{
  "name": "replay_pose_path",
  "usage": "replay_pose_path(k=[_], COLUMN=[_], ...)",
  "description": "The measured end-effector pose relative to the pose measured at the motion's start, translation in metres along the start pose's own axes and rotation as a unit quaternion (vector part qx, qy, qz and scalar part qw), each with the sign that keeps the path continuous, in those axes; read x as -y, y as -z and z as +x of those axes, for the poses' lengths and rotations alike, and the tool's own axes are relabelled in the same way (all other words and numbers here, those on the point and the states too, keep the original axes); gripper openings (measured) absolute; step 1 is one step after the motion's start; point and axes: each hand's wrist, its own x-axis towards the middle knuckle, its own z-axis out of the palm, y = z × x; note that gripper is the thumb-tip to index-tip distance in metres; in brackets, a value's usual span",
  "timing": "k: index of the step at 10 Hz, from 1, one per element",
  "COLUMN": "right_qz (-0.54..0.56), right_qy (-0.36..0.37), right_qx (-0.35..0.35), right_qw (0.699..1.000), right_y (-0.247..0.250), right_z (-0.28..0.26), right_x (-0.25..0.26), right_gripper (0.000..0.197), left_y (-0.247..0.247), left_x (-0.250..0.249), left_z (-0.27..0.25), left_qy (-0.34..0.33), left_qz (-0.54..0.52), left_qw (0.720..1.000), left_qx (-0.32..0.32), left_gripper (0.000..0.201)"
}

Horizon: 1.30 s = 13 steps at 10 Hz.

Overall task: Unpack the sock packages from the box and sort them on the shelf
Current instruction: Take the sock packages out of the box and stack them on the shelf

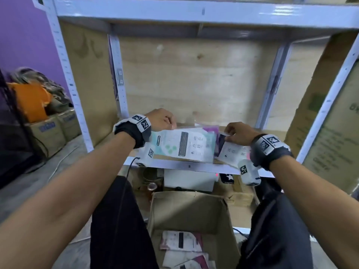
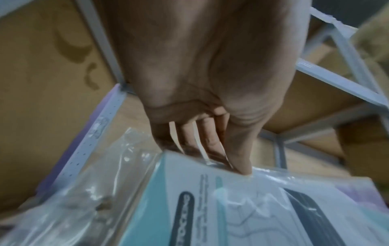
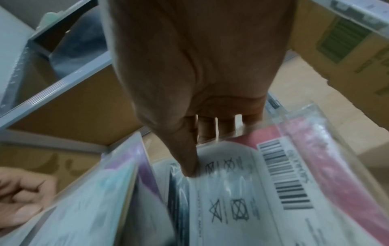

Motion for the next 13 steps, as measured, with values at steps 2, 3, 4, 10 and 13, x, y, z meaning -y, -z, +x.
replay_pose_path(k=[2,3,4,10,13], right_qz=[0.201,0.341,0.444,0.601,0.425], right_qy=[-0.079,-0.110,-0.139,-0.158,-0.103], right_qx=[-0.029,-0.026,-0.018,0.110,0.128], right_qw=[0.976,0.933,0.885,0.776,0.890], right_y=[-0.012,-0.035,-0.068,-0.185,-0.239], right_z=[0.028,0.040,0.054,0.278,0.315], right_x=[-0.015,-0.012,0.002,0.142,0.152], right_gripper=[0.011,0.013,0.031,0.041,0.025], left_y=[0.002,-0.018,-0.041,0.016,-0.022], left_x=[0.043,0.078,0.118,0.318,0.352], left_z=[0.024,0.039,0.053,0.146,0.160], left_qy=[0.087,0.161,0.271,0.423,0.431], left_qz=[-0.185,-0.286,-0.315,-0.240,-0.131], left_qw=[0.968,0.922,0.882,0.845,0.881], left_qx=[-0.146,-0.205,-0.223,-0.224,-0.141], left_gripper=[0.022,0.026,0.033,0.042,0.045])
